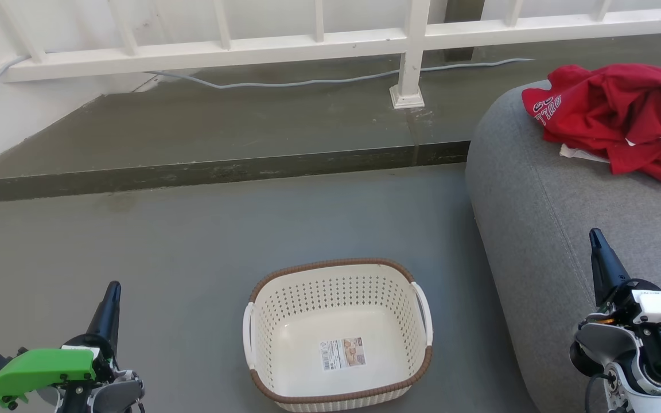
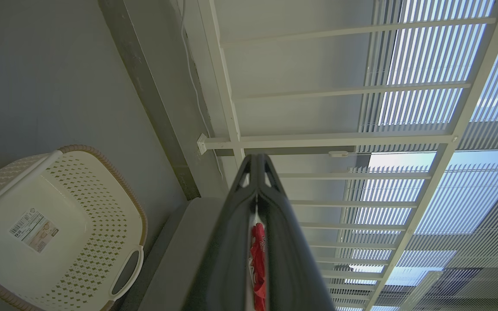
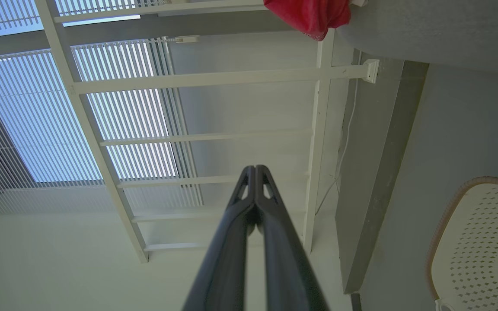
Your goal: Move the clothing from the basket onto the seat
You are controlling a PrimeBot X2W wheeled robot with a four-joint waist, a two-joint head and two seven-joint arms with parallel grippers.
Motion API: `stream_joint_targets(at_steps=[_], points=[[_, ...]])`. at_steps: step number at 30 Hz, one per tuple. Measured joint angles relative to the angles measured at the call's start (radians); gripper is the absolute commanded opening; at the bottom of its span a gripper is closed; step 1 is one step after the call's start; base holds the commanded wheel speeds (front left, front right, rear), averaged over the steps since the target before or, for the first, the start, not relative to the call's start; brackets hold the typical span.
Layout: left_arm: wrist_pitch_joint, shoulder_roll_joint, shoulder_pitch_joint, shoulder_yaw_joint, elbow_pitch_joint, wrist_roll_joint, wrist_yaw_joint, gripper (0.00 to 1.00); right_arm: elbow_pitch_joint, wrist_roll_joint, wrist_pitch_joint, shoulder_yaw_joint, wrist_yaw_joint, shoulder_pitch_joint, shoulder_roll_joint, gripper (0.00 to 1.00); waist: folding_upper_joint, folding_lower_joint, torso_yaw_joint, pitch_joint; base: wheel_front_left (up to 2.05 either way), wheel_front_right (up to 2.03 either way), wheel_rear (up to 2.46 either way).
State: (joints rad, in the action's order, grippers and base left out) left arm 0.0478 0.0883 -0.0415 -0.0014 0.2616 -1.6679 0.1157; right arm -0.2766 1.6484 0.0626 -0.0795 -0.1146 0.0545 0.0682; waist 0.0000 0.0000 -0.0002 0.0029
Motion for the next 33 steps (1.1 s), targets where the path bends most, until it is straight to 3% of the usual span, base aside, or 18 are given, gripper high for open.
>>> stream_joint_targets(at_steps=[33], points=[[0.001,-0.002,-0.001,0.002,0.015,0.0,0.004,0.0,-0.005,0.0,0.0,-0.002,-0.001,0.0,0.0,0.0,0.0,0.0,0.0,0.0,0.0,0.0,0.0]])
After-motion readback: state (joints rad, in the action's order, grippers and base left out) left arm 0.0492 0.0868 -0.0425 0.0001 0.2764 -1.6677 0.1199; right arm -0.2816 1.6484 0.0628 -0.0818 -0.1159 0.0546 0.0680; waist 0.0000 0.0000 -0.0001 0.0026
